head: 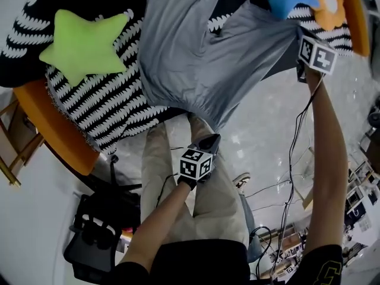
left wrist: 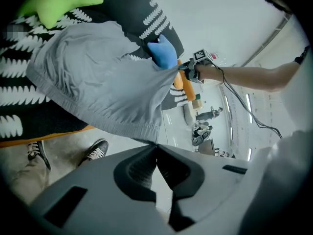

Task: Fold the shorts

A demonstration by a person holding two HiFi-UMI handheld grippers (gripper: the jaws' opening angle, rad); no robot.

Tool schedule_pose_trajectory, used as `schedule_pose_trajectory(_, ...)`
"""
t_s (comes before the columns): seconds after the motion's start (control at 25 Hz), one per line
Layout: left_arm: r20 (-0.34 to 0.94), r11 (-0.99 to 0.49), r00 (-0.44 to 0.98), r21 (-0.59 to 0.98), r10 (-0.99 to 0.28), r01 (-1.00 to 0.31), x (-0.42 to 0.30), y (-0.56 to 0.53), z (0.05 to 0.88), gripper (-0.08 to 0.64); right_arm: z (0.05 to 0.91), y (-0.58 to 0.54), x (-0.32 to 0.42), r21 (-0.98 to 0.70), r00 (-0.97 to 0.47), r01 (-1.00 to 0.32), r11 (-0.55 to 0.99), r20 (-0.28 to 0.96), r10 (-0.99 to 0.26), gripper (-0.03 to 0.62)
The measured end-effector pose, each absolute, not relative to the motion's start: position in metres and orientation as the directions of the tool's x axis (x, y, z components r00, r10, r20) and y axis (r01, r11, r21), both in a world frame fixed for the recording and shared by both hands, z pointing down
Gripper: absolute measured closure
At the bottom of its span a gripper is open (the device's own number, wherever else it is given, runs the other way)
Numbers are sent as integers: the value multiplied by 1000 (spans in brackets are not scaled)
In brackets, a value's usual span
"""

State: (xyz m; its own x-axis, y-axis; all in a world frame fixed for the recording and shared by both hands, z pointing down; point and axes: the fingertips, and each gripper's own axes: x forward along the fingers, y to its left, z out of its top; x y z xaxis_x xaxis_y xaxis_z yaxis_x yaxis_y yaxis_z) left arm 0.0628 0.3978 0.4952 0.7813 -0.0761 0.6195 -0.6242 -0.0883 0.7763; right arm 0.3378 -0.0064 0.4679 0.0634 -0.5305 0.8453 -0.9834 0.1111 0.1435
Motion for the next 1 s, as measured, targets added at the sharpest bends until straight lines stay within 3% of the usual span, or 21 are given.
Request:
schedule_pose_trajectory(0.28, 598, -85, 790, 788, -132, -610, 8, 386, 473, 546, 428, -33, 257, 174, 43, -969, 177, 819, -572, 572)
schedule_pose_trajectory(1.0, 727, -44, 613, 633, -308, -773, -156, 336, 476, 546, 433, -118, 49, 197, -39, -929, 315, 793, -609, 572)
